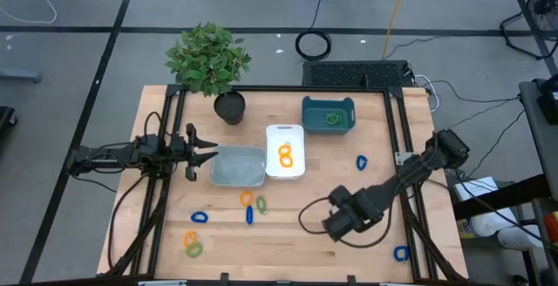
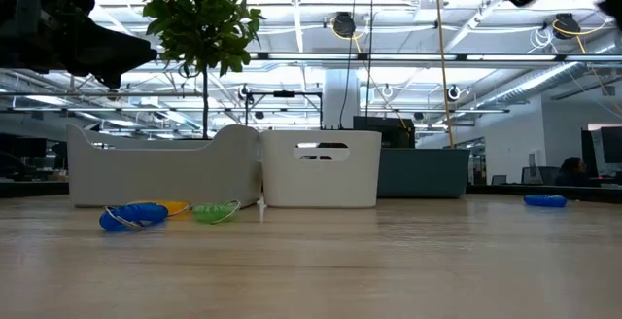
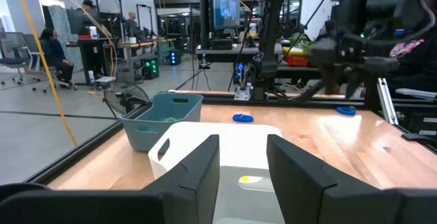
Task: Sort spring keychains
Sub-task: Put the blue spring keychain into the gray bin
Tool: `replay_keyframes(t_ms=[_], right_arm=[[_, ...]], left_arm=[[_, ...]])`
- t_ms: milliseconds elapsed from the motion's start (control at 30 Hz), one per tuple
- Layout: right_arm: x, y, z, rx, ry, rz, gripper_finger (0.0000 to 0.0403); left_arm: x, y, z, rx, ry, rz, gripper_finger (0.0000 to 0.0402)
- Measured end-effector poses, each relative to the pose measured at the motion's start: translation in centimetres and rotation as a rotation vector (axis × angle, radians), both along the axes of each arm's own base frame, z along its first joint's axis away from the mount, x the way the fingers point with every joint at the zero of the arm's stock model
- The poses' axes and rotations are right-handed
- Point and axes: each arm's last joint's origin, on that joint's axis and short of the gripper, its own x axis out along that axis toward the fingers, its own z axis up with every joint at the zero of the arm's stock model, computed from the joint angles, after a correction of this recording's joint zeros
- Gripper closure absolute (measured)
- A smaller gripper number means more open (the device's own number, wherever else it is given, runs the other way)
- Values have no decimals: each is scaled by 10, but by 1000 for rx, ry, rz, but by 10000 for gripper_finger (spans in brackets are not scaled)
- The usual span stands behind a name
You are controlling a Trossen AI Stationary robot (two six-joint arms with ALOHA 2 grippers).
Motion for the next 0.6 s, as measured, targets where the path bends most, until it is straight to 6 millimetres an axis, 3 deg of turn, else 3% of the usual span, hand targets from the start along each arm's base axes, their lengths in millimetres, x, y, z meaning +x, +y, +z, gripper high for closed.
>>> replay_keyframes(t_ms=[233,600], right_arm=[[-11,14,-33,169,80,-137,195],[-25,33,-66,198,161,-292,204]], left_arm=[[0,0,0,0,0,0,270],[0,0,0,0,-1,0,270]])
